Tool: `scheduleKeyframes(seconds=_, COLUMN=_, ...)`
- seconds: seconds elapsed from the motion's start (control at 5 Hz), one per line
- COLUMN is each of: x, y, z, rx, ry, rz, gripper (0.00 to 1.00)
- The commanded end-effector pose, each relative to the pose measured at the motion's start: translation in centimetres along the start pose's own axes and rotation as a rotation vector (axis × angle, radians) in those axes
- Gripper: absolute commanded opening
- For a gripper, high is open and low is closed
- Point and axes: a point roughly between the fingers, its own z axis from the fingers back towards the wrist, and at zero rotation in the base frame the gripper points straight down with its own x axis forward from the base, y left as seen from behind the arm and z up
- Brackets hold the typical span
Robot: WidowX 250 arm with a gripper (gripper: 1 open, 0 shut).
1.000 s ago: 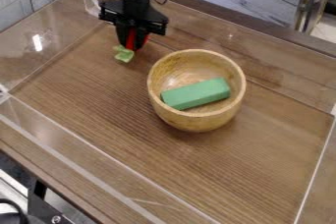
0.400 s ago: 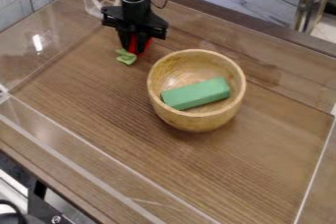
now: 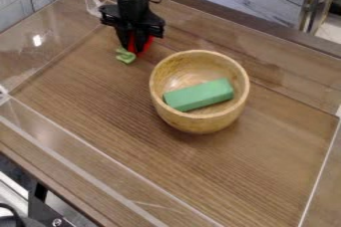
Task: Move the red fruit to the left
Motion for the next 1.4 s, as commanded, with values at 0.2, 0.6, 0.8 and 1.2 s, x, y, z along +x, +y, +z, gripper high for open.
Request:
scheduleKeyframes(seconds=0.2, x=0.9, y=3.4, z=-0.4, rx=0.001, ry=-0.003, rz=0.038, gripper=1.0)
scheduleKeyframes(seconds=0.6, x=1.1, y=4.1, z=-1.1, rx=-0.061, ry=0.022, rz=0.04, gripper=1.0)
scheduleKeyframes(seconds=0.8, x=1.7, y=4.4, z=-1.6, rx=-0.089, ry=0.042, rz=0.063, gripper=1.0)
scheduleKeyframes(seconds=1.2, x=-1.0, y=0.8, z=0.5, rx=-0.128, ry=0.093, rz=0.209, gripper=1.0)
